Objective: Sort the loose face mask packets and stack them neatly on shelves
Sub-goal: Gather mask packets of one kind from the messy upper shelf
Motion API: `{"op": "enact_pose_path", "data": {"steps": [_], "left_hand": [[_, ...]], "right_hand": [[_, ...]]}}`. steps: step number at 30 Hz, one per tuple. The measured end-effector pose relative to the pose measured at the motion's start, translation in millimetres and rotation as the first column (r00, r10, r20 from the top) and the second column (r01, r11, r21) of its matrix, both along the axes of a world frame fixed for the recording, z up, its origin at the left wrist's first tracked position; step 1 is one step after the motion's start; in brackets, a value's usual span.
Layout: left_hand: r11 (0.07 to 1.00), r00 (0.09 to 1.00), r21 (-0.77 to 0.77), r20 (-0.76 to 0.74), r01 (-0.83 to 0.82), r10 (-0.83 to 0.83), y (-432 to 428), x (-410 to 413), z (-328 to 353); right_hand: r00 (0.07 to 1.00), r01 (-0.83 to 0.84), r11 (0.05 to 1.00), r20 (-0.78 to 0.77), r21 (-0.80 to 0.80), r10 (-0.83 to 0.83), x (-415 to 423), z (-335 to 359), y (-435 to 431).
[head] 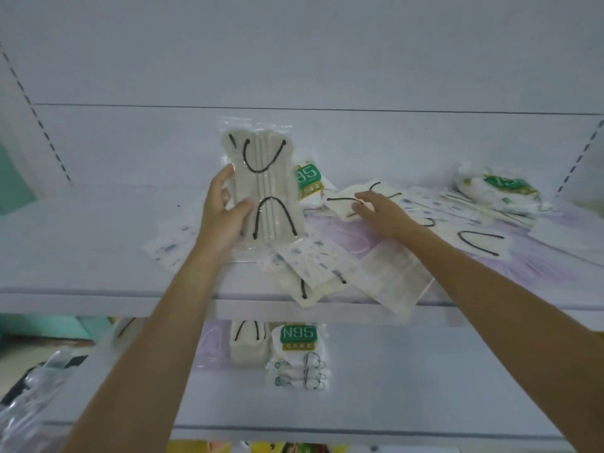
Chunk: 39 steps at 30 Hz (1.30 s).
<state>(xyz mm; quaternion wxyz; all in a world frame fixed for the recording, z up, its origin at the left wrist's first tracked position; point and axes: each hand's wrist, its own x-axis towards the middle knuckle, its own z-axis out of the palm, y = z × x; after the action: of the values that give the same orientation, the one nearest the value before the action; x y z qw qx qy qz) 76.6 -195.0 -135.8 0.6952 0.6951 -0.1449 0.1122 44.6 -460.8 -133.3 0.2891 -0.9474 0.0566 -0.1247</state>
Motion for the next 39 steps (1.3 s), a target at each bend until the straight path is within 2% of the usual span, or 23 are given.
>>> {"op": "enact_pose_path", "data": {"steps": [2,4,7,10,13,20,23,25,28,31,35,39], "left_hand": [[0.997,0.998,0.039,0.006,0.060,-0.061,-10.2,-5.5,1.2],[0.993,0.994,0.045,-0.030,0.109,-0.108,-20.6,-13.7,0.6],[0.993,0.992,0.019,-0.050,0.119,-0.118,-28.9,-31.9,4.1],[0.989,0.989,0.029,0.009,0.145,-0.145,-19.0,-62.7,-0.9],[0.976,0.976,-0.036,-0.041,0.213,-0.214,13.3,-104.6,-19.6],[0.998,0.969,-0.054,-0.242,0.027,-0.039,104.5,-206.3,-98.7],[0.993,0.912,-0.084,-0.408,-0.080,0.039,135.1,-238.9,-142.1],[0.990,0.849,-0.010,-0.515,-0.138,0.113,143.9,-249.8,-167.6],[0.977,0.771,0.089,-0.603,-0.193,0.207,138.7,-247.3,-196.8],[0.969,0.721,0.081,-0.654,-0.234,0.229,127.7,-226.6,-214.5],[0.967,0.696,0.056,-0.683,-0.249,0.219,121.5,-194.3,-231.9],[0.988,0.611,0.122,-0.776,-0.098,0.156,139.6,-152.8,-255.6]], "right_hand": [[0.991,-0.043,0.971,0.130,0.234,0.013,-16.2,5.1,6.9],[0.979,-0.154,0.900,0.186,0.407,0.083,-32.2,12.1,26.1],[0.965,-0.238,0.822,0.221,0.517,0.140,-51.4,20.5,63.1],[0.933,-0.271,0.872,0.333,0.407,0.135,-73.2,15.9,99.3],[0.892,-0.366,0.857,0.399,0.364,0.211,-100.4,-2.2,131.3],[0.714,-0.644,0.752,0.461,0.139,0.527,-163.5,-67.5,206.6],[0.680,-0.712,0.696,0.339,0.095,0.650,-186.0,-119.2,235.4],[0.715,-0.699,0.687,0.184,0.199,0.674,-196.2,-157.9,243.9],[0.771,-0.554,0.710,-0.054,0.435,0.635,-201.4,-208.5,245.5],[0.793,-0.386,0.762,-0.235,0.520,0.563,-189.5,-238.0,246.7],[0.846,-0.193,0.771,-0.295,0.607,0.444,-158.0,-255.2,256.4],[0.890,-0.114,0.799,-0.297,0.590,0.346,-117.7,-271.7,274.7]]}}
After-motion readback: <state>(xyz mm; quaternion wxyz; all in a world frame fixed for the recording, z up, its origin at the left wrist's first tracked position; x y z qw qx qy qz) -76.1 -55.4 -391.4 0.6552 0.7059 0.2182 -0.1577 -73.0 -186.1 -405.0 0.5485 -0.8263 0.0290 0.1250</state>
